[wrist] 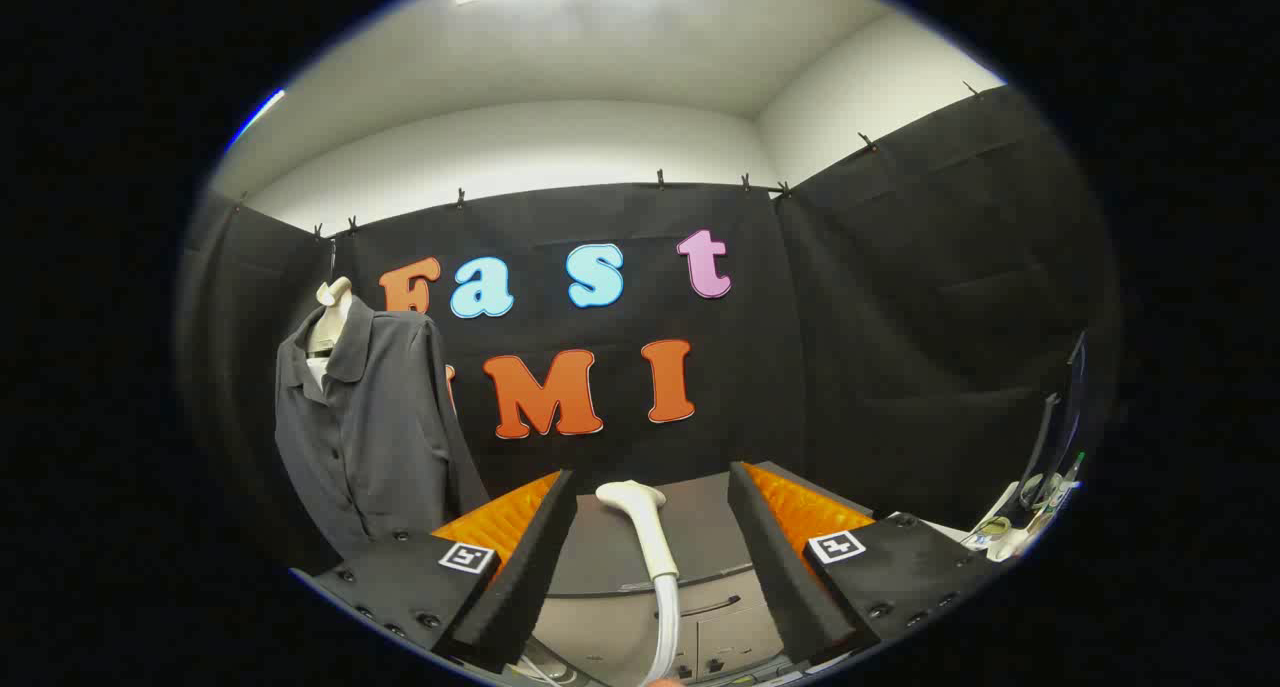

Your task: Iron the clothes twice with a garment steamer, once on the left side and once on the right side.

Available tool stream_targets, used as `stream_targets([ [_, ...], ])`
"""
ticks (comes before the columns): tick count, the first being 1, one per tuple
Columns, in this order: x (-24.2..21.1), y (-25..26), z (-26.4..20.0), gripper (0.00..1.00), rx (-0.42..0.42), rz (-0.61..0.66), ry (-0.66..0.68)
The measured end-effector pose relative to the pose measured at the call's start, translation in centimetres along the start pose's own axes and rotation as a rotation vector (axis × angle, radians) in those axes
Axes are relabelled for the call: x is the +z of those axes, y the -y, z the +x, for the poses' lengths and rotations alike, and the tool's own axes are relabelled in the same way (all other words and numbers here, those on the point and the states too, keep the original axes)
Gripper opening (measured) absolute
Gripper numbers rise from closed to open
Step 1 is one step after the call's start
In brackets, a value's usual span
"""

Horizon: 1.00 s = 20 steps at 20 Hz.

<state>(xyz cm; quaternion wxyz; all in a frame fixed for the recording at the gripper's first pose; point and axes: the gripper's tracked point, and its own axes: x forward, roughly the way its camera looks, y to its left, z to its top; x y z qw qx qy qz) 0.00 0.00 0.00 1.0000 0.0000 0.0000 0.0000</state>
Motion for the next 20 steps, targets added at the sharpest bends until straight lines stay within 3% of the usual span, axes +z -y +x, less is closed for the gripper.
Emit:
stream_targets([
  [20, 0.2, -0.4, -1.5, 0.98, -0.005, -0.029, -0.025],
])
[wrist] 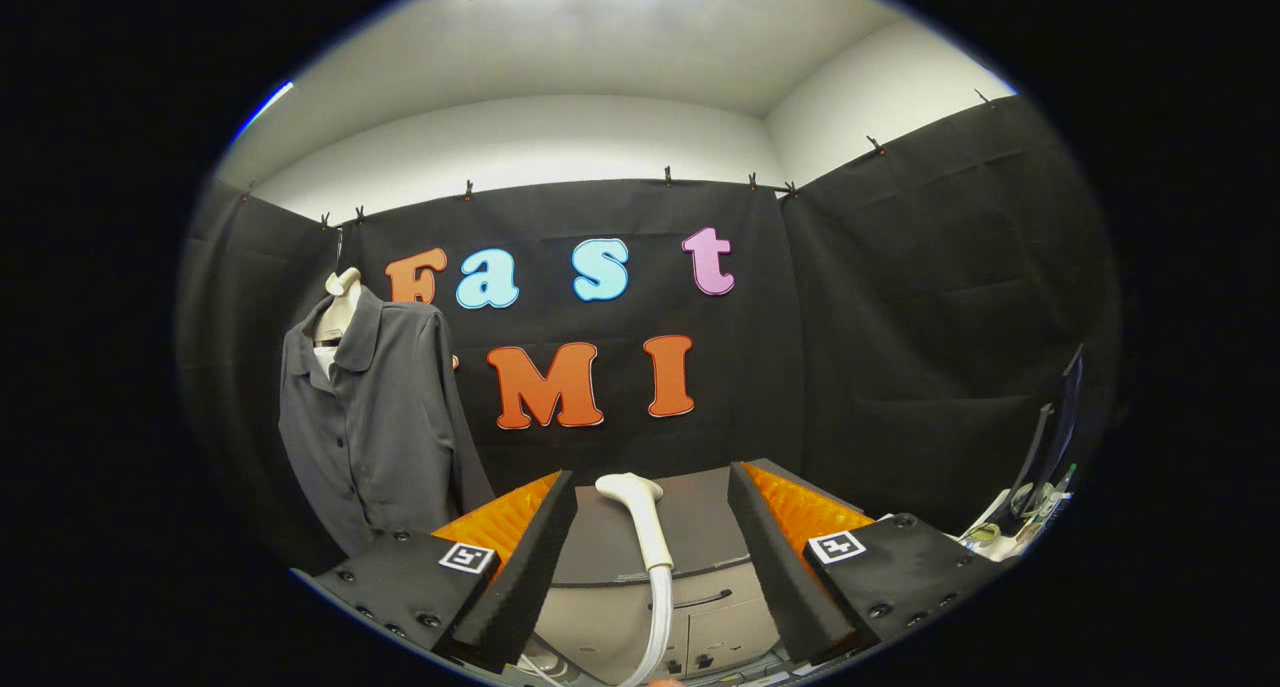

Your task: Iron the clothes twice with a garment steamer, once on the left side and once on the right side.

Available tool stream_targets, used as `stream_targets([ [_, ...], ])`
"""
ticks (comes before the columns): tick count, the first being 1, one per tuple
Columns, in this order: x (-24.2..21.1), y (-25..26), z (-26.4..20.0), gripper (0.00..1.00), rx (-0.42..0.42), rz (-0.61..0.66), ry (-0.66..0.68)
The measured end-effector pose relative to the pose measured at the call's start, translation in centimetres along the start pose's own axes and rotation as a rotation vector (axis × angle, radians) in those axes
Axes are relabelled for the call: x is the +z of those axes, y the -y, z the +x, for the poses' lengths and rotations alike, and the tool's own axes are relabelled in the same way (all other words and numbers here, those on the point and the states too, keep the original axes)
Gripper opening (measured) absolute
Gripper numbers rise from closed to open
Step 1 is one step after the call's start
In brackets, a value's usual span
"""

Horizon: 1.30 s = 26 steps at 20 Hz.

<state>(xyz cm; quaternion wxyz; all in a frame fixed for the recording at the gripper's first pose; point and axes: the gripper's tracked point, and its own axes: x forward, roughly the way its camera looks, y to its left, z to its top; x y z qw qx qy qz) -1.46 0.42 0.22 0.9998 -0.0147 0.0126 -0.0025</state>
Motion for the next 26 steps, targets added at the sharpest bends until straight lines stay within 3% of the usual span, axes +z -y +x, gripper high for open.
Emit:
stream_targets([
  [7, -0.8, -1.0, 1.6, 0.98, 0.029, -0.010, -0.028],
  [12, -2.3, -1.9, 4.1, 0.98, 0.072, -0.016, -0.129],
  [26, -7.3, -1.0, 19.6, 0.99, 0.151, -0.047, -0.442],
])
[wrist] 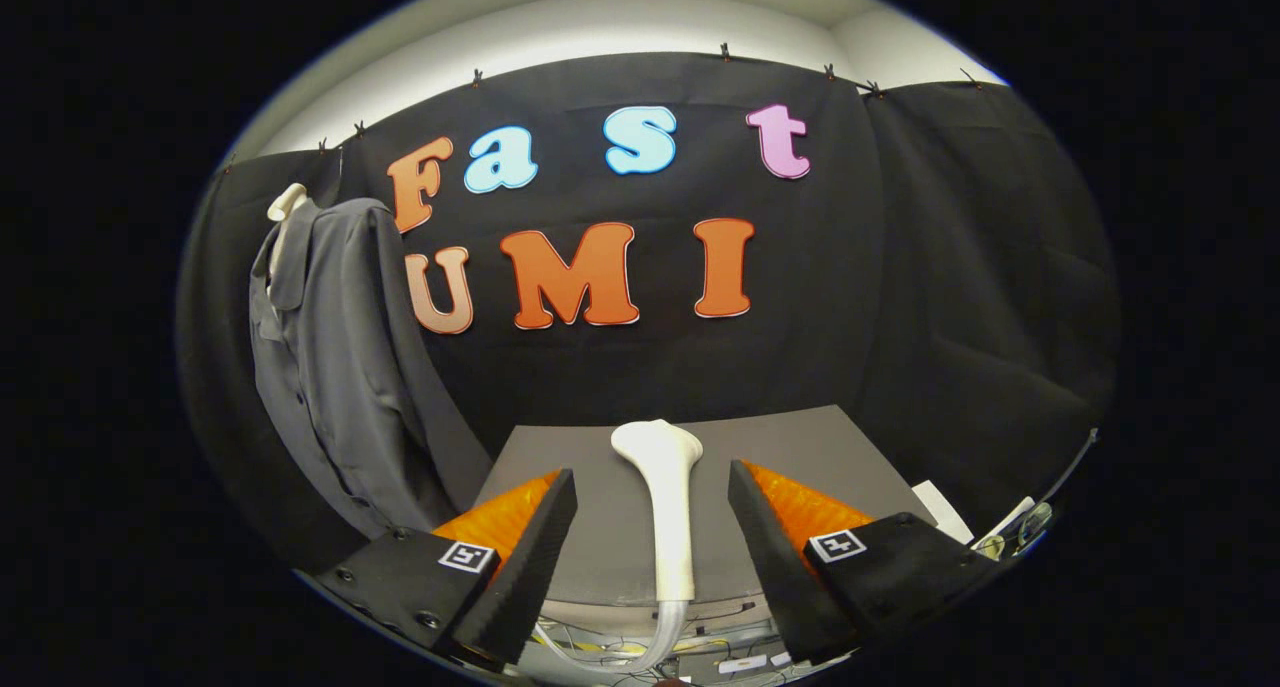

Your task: Iron the clothes twice with a garment steamer, once on the left side and once on the right side.

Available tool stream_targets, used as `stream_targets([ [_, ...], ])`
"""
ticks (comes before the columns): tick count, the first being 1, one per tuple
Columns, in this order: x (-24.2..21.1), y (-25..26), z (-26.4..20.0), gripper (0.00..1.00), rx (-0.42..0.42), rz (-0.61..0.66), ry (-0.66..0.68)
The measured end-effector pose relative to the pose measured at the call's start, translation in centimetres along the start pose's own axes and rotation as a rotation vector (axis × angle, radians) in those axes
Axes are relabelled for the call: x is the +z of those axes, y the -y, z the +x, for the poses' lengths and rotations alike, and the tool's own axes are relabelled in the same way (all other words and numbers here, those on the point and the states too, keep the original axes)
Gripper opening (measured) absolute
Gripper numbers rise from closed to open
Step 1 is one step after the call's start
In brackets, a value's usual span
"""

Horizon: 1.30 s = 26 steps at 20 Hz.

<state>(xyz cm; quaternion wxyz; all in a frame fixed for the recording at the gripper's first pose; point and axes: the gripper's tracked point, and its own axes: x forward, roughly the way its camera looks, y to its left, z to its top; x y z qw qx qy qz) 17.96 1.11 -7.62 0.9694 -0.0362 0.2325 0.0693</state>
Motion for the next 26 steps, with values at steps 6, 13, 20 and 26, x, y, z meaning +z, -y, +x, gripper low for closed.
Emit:
stream_targets([
  [6, -1.6, -0.2, 7.8, 0.98, 0.031, -0.024, -0.167],
  [13, -6.2, 1.6, 14.3, 0.97, 0.016, 0.000, -0.363],
  [20, -9.0, 3.6, 17.3, 0.95, -0.009, 0.055, -0.471],
  [26, -10.7, 3.7, 18.3, 0.89, -0.008, 0.088, -0.530],
])
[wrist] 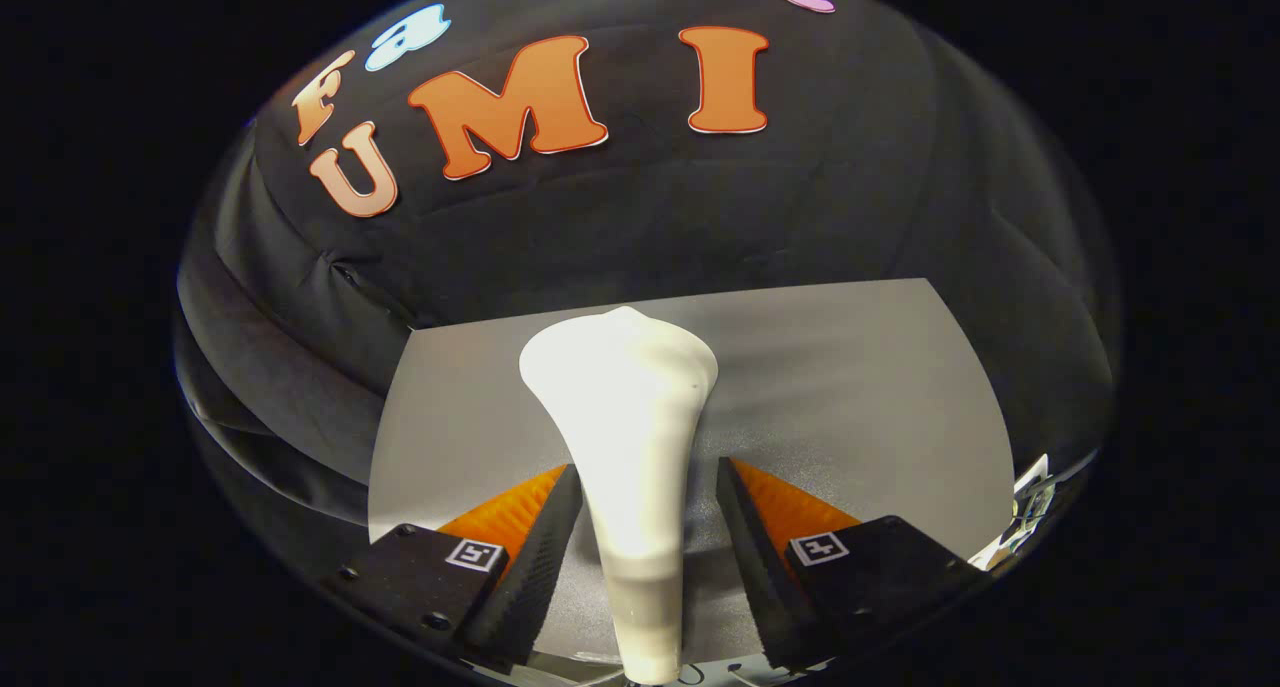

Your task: Iron the clothes twice with a garment steamer, once on the left side and once on the right side.

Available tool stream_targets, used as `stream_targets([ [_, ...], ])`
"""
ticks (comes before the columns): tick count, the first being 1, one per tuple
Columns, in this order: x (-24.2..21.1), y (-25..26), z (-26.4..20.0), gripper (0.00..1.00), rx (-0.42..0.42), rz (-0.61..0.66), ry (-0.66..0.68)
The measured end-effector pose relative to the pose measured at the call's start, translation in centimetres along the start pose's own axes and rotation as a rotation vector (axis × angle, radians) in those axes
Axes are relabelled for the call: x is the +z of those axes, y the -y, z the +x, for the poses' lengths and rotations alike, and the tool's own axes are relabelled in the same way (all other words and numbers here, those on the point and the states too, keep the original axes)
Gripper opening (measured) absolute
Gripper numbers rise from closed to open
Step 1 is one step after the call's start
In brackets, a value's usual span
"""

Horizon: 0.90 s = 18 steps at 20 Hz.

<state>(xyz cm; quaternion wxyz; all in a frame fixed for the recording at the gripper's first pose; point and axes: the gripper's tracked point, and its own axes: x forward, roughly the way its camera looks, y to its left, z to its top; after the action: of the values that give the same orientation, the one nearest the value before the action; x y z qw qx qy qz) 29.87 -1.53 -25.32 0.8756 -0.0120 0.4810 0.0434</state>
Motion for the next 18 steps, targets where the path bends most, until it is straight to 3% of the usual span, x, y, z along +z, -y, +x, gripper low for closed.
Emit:
stream_targets([
  [7, -1.5, 0.1, 1.8, 0.60, -0.025, 0.027, -0.072],
  [11, -0.9, 1.2, 0.8, 0.52, -0.068, 0.047, -0.013],
  [15, 0.1, 1.0, -2.0, 0.42, -0.059, 0.072, 0.085],
  [18, 0.4, 1.0, -4.7, 0.43, -0.054, 0.087, 0.158],
])
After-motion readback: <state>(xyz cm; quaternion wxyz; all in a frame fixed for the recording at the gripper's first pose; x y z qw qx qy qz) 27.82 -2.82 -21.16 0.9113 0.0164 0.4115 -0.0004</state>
